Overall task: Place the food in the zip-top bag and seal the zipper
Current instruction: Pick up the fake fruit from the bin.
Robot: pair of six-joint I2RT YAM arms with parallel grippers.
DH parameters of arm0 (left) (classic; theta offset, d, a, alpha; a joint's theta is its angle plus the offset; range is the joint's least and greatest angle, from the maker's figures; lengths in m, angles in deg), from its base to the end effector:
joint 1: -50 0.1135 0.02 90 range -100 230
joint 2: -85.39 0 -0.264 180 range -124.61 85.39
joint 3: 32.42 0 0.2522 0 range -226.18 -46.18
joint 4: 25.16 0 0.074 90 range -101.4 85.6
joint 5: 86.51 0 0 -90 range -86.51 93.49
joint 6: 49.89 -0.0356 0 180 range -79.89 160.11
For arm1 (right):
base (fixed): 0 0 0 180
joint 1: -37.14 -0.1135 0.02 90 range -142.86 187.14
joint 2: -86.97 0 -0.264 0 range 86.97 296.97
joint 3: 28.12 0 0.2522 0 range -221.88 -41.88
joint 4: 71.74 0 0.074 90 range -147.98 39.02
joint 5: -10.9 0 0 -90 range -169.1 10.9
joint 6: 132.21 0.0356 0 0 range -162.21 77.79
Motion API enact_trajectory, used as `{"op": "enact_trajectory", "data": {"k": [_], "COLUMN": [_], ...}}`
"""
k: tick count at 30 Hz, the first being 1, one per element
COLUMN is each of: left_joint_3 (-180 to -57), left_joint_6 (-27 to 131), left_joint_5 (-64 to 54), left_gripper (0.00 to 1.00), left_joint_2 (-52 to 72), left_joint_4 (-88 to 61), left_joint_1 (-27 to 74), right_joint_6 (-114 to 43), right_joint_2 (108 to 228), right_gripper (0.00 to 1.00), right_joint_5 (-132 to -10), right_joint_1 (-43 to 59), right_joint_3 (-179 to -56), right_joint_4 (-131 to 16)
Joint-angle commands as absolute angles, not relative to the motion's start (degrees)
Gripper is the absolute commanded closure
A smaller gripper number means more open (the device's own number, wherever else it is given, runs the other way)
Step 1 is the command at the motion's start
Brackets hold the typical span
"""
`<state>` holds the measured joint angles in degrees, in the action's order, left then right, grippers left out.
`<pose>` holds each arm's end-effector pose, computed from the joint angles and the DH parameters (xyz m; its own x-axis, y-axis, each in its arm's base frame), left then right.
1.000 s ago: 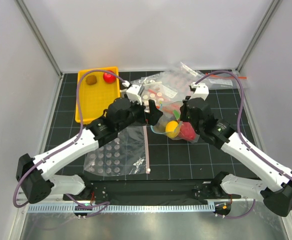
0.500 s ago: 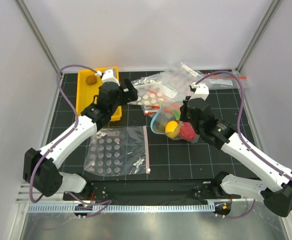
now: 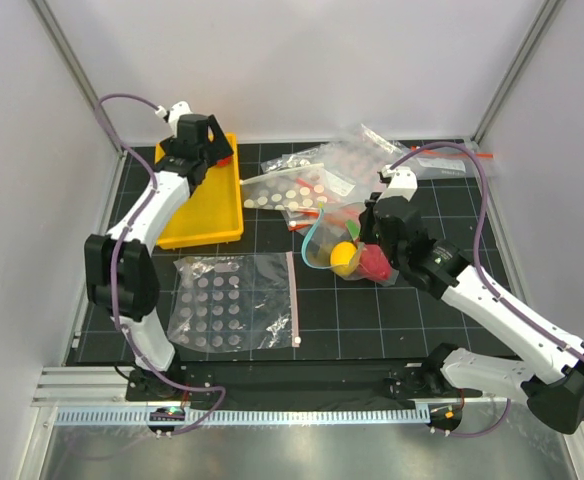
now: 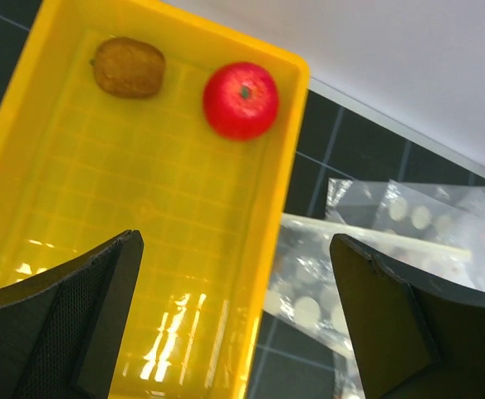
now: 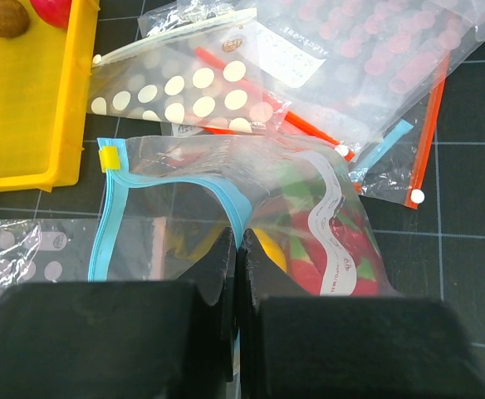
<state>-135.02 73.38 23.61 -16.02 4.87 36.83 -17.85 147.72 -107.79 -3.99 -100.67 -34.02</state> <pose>0.4103 -0.0834 0.3257 -0.3491 -0.4473 -0.8234 -0.3241 0.8821 -0.3418 0.1864 0.1401 0.3494 -0.4038 0.1278 -0.9059 -0.0936 0.9792 0.1798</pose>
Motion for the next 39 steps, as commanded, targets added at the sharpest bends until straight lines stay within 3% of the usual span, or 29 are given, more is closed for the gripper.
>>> {"op": "enact_trajectory", "data": {"k": [1, 9, 20, 39], "left_joint_3": [-140.8, -154.1, -168.1, -181.0], "left_joint_6": [67.5, 62.4, 55.1, 45.3], "left_joint_5": [27.0, 29.2, 22.9, 23.8], "left_gripper": [0.0, 0.0, 0.0, 0.0], "left_joint_2": [-21.0, -34.7, -48.8, -65.2], "left_joint_4": [6.3, 9.3, 10.1, 9.0], "left_joint_1": [39.4, 44.0, 48.9, 49.7], "right_joint_6": [-16.7, -16.4, -15.8, -15.0], "right_joint_2": [147.3, 148.0, 148.5, 148.5], "right_gripper": [0.99, 0.99, 0.99, 0.99], "right_joint_5": [-107.8, -106.3, -104.8, -102.3], "right_joint_1": [-4.2, -4.2, -4.2, -4.2], "right_joint_3": [-100.9, -101.0, -101.1, -100.9], "right_joint_4": [-38.4, -38.6, -38.6, -38.9]}}
